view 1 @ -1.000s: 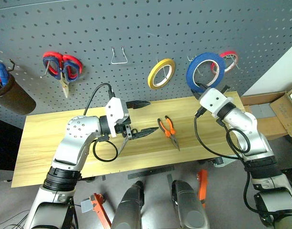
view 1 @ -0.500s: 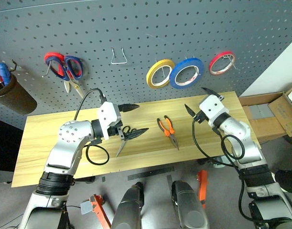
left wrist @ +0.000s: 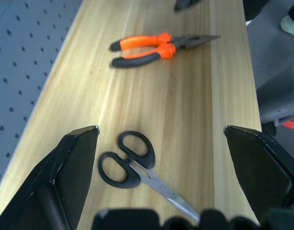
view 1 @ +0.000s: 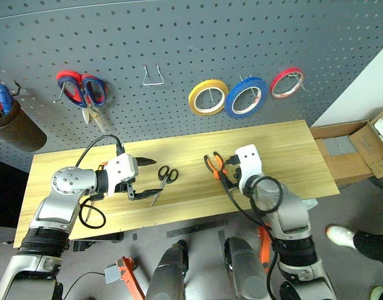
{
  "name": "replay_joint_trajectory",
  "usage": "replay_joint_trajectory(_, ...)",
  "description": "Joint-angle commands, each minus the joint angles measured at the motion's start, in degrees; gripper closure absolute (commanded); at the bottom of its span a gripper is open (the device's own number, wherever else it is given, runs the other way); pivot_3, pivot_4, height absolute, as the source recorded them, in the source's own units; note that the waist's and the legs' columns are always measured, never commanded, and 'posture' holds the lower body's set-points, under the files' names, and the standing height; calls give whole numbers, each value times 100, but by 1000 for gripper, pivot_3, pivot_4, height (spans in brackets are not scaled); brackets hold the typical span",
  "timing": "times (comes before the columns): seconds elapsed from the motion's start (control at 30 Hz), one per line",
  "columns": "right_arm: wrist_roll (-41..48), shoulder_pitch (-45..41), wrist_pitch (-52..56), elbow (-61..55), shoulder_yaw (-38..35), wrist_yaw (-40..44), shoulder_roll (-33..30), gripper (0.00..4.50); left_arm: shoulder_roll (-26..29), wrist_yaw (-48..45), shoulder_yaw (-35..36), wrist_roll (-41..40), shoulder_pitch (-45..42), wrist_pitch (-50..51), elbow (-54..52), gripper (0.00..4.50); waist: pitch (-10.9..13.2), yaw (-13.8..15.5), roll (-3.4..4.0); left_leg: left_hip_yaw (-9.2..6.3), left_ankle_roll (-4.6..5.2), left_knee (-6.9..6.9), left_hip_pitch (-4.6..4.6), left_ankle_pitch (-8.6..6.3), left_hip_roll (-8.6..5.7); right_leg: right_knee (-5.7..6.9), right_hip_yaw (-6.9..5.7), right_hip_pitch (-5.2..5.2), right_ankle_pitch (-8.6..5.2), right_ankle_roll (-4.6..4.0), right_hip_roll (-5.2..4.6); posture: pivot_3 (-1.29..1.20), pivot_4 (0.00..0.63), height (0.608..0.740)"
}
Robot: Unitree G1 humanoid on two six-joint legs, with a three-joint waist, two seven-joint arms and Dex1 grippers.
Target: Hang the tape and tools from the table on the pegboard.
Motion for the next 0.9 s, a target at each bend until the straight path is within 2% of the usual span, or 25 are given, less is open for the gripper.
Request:
replay_joint_trajectory(0.03,29,-376,-319,603,57,-297,267,24,-2,-109,-3,-8,-74,-136,-1,0,-1,-9,-2,3,0,0,0,0,0,1,1,-2,0,0,0,-216,295,740)
replay_joint_trajectory(0.23,11,-978,-1053,1915,136,-592,604,24,11,-120,33,7,-95,-145,9,0,-5,-40,-7,24,-1,-1,0,0,4,39,-2,-30,0,0,-1,-202,297,740)
replay_joint_trajectory(0.43,-24,-1211,-1622,2852,214,-769,707,24,26,-97,53,2,-56,-110,-56,0,-8,-37,-11,30,-1,1,0,1,1,40,-4,-32,0,-1,-1,-190,296,740)
replay_joint_trajectory(0.9,-226,-1285,-2058,3194,606,-575,472,24,4,7,73,14,-19,-111,-119,0,-10,-36,-12,31,-2,1,0,1,3,44,-5,-36,1,-1,0,-192,293,740)
